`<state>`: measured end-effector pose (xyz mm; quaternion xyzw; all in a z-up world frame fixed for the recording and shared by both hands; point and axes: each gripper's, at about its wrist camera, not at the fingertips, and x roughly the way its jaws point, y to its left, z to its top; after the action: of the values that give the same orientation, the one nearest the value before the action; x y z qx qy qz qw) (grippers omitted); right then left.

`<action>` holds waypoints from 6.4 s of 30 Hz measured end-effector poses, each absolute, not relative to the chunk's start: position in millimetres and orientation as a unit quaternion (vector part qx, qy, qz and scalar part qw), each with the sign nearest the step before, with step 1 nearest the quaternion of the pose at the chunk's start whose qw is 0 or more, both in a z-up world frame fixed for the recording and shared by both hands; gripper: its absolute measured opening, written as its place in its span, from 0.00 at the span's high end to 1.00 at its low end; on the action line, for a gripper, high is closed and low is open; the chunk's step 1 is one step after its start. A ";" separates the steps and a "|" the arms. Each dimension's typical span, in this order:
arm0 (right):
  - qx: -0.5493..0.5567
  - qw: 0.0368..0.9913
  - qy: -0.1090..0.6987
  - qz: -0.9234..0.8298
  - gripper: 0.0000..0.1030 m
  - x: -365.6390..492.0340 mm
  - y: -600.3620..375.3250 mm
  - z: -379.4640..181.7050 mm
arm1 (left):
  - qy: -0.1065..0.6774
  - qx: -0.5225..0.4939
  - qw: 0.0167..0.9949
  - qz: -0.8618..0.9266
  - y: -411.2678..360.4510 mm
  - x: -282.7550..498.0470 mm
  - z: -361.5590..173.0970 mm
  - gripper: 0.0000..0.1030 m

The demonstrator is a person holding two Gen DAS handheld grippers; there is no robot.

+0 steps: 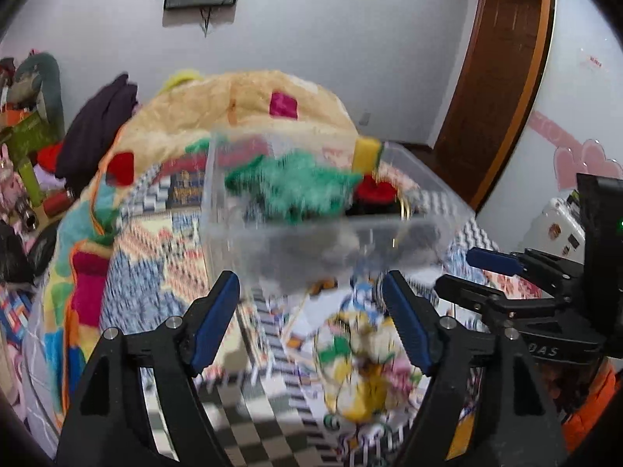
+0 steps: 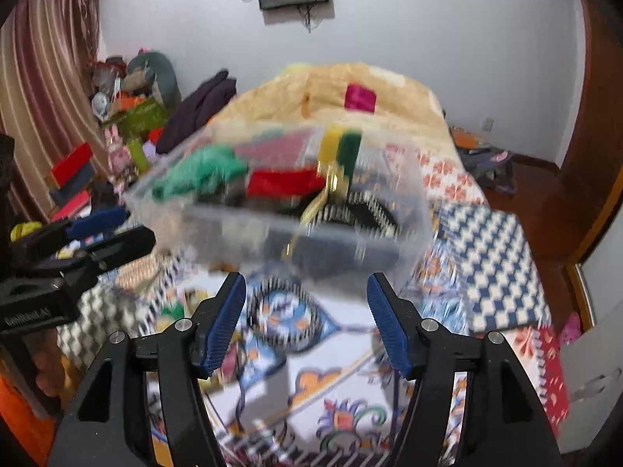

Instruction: Organize soft objects

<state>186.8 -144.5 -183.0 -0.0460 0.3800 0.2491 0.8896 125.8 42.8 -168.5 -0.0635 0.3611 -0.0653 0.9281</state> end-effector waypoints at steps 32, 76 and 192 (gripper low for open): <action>-0.040 0.882 0.373 0.286 0.88 173.7 -143.4 -183.8 | 0.360 -0.060 0.928 -0.079 31.8 101.9 -171.6 0.96; -0.054 0.907 0.357 0.217 0.65 245.1 -132.3 -169.3 | 0.339 -0.048 0.938 -0.048 14.3 213.1 -145.3 0.83; 0.003 0.966 0.094 0.240 0.00 93.1 -195.1 -13.7 | 0.115 -0.010 0.993 -0.036 -9.1 28.4 12.3 0.00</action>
<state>93.1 -195.1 -13.7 0.0034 0.0936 0.2397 0.9663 28.4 -9.1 12.3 -0.0105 0.1147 -0.0355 0.9927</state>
